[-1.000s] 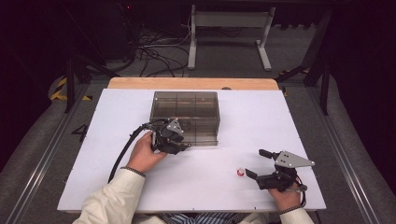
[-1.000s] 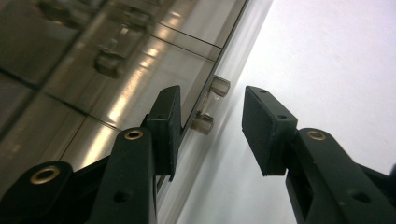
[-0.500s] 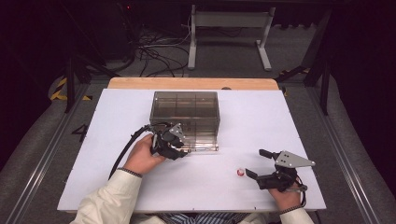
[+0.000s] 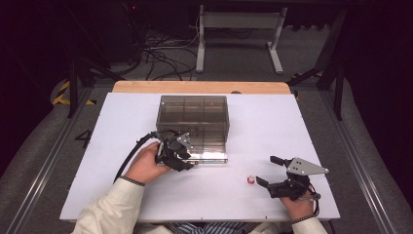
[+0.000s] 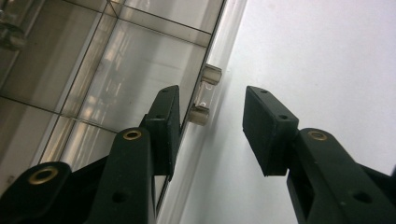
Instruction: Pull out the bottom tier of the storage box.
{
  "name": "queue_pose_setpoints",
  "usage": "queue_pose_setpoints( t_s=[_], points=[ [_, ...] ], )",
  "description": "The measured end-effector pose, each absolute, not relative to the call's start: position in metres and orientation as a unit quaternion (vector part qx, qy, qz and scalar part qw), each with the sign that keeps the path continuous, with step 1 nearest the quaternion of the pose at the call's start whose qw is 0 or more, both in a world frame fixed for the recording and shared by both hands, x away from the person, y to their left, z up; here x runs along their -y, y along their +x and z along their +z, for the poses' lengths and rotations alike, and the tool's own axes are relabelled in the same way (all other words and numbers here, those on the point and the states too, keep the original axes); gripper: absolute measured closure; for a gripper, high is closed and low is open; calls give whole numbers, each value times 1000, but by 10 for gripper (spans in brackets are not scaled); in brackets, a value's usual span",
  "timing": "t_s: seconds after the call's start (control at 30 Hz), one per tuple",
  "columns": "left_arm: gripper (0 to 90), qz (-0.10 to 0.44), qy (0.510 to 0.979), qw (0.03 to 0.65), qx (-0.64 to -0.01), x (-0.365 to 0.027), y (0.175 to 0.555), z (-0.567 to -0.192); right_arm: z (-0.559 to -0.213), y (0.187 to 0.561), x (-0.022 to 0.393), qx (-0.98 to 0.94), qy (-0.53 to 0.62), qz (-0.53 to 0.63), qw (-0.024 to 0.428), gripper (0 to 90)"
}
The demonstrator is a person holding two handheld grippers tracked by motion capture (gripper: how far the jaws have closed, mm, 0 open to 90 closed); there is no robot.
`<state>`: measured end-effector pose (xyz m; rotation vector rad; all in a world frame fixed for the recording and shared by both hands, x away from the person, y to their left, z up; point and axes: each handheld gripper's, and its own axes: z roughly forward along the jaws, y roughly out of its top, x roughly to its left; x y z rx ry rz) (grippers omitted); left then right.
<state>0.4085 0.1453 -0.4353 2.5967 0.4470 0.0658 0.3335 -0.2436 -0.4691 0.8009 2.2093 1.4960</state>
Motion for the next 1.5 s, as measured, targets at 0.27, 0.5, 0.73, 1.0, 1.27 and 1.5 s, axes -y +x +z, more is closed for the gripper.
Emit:
queue_pose_setpoints(
  t_s=[0.27,0.5,0.73,1.0,1.27,1.5],
  points=[
    [569,9,957,244,-158,-147,405,-435,-469,333,244,-781,282,528,178,72],
    [563,13,959,238,-155,-145,404,-435,-469,333,244,-781,281,528,179,72],
    [560,11,959,236,-154,-144,403,-434,-469,333,244,-781,282,528,178,73],
    [559,8,961,229,-154,-142,403,-433,-469,333,244,-781,280,529,179,73],
    [525,18,955,250,-160,-144,402,-428,-469,334,244,-780,283,528,180,73],
    [477,45,939,295,-171,-149,399,-416,-469,335,245,-777,289,529,181,73]
  ],
)
